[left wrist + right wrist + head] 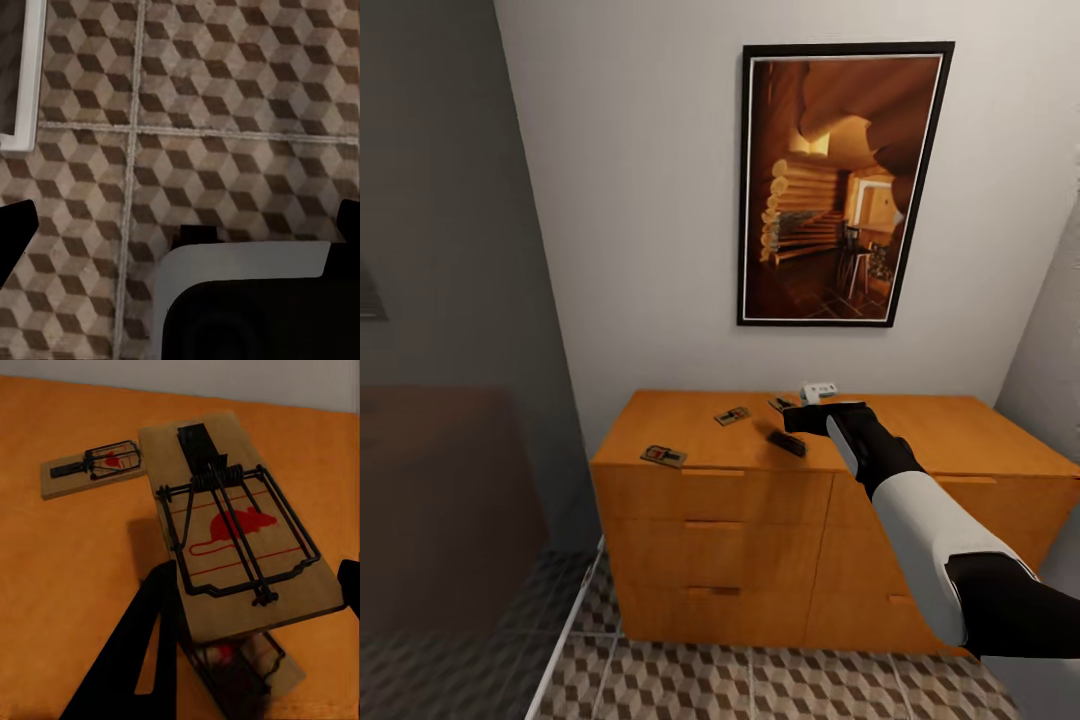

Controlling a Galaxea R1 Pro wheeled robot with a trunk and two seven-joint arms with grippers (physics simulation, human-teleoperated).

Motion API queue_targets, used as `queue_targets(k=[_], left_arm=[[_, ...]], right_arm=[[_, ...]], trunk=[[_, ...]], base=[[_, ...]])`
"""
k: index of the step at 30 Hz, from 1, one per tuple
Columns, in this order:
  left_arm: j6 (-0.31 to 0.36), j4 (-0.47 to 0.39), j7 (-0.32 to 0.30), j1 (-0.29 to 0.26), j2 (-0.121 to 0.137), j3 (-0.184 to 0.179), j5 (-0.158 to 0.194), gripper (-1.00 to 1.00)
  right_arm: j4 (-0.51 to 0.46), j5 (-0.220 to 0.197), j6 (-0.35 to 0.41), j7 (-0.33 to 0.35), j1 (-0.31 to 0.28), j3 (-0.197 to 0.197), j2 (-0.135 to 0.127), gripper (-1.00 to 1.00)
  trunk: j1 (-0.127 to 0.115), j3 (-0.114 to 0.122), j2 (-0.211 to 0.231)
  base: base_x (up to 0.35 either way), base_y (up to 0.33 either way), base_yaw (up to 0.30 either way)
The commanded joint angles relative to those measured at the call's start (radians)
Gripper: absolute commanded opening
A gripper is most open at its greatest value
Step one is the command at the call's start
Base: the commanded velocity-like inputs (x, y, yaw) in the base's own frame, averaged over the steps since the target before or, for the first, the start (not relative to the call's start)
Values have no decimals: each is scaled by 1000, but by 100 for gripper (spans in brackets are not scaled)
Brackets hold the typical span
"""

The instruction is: Take the four mousetraps from the cabinet in the bathroom and place them on the bathroom floor. Make sure all four end up on the same floor surface, and ensure that at least two of them are either under or directly next to the same bathroom sink.

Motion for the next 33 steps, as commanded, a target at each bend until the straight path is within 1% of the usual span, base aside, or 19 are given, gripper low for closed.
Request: queue_targets(k=[1,33], left_arm=[[-1,-2,0,1,0,2,0,100],[-1,4,0,1,0,2,1,100]], right_arm=[[-1,3,5,4,-1,1,0,-100],[3,2,4,2,-1,1,-2,-100]], trunk=[[-1,-1,-1],[-1,-1,-1]], base=[[-335,0,0],[-335,0,0]])
